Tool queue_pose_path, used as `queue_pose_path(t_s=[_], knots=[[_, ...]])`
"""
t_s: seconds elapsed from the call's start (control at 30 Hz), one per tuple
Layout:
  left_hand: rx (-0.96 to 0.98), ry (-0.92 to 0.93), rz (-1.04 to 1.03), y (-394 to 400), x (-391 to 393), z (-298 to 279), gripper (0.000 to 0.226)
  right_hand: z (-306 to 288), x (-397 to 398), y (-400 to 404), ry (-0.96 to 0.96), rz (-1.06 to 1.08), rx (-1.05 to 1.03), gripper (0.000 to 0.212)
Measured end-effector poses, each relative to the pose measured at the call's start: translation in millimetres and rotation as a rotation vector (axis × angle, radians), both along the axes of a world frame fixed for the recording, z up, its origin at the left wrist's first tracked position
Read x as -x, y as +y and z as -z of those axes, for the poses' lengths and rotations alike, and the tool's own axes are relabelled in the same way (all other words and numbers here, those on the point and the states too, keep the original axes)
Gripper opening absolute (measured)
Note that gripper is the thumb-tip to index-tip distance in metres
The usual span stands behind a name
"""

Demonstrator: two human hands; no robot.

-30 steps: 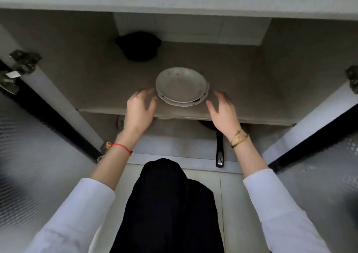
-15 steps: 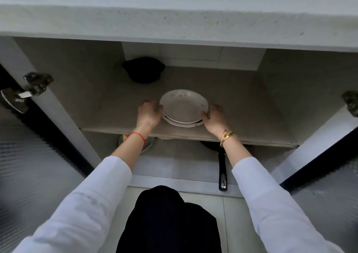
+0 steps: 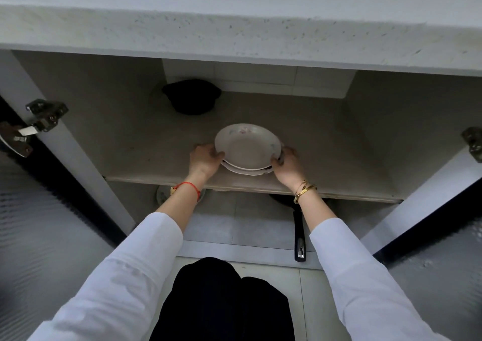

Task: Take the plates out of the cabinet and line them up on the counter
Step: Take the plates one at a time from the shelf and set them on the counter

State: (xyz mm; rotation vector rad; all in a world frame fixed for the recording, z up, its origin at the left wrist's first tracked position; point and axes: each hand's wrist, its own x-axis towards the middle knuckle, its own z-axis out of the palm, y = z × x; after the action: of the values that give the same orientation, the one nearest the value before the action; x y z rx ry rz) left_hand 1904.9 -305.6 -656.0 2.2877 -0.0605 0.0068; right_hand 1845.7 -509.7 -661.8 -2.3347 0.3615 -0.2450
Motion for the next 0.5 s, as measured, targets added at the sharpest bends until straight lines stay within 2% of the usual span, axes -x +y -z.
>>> queue_pose_path(t_s=[0.13,0.23,0.4,0.5], knots=[[0.096,-0.004,-0.031,2,4,1,0.024,-2,2,5,-0.083,0.049,-0.191,0.027],[0.137,-0.026,-0.037,4,9,1,0.021,-2,8,7,-0.119,0.059,-0.261,0.027],[0.216,-0.113,-0.062,9,28,-9,0.021,-11,22,9,-0.219,0.058,-0.374,0.04],[0.296,-0.137,-0.069,13,43,-16,0.027,-14,34,9,-0.243,0.05,-0.394,0.04]])
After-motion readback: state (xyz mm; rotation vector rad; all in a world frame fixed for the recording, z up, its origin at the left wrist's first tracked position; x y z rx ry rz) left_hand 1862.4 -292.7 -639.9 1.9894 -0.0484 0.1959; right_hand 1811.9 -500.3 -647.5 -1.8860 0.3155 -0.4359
